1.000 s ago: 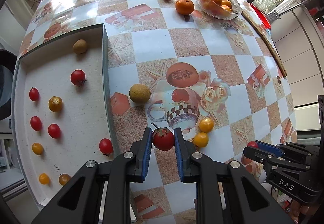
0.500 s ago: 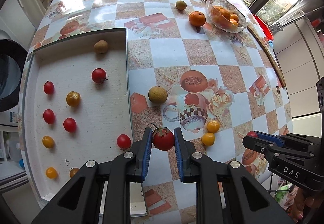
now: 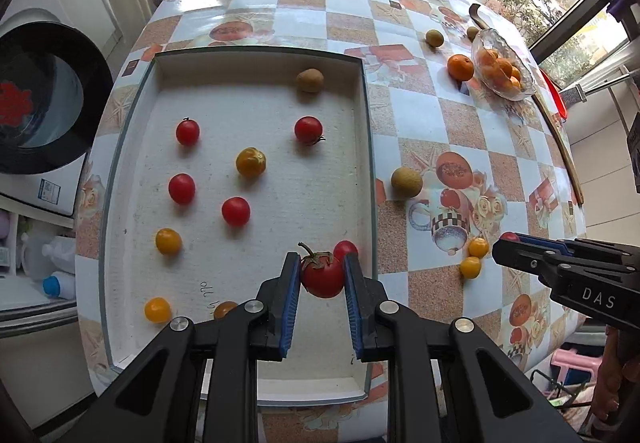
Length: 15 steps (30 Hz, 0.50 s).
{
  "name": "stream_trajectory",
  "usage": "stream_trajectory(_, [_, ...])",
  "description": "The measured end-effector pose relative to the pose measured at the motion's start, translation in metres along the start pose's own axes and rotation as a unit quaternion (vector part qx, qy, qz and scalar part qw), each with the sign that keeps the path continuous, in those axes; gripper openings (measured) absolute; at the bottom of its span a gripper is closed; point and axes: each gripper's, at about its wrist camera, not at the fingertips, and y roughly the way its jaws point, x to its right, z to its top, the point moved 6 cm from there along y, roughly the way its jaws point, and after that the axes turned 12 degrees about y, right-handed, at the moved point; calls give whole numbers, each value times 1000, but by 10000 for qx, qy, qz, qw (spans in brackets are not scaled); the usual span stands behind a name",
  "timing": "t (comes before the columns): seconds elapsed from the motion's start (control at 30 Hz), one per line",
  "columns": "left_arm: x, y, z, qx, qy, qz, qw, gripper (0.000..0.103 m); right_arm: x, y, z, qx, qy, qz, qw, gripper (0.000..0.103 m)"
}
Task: Organize fruits
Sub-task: 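Lift both red tomatoes and carry them over the white tray, then open both tools to drop the red tomatoes into the tray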
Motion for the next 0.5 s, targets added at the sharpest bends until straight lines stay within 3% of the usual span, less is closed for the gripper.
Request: stream_trajectory(0.5, [-72,19,-16,-89,-748,278,9968,23,-97,33,24,-107,-942,168,9954,22])
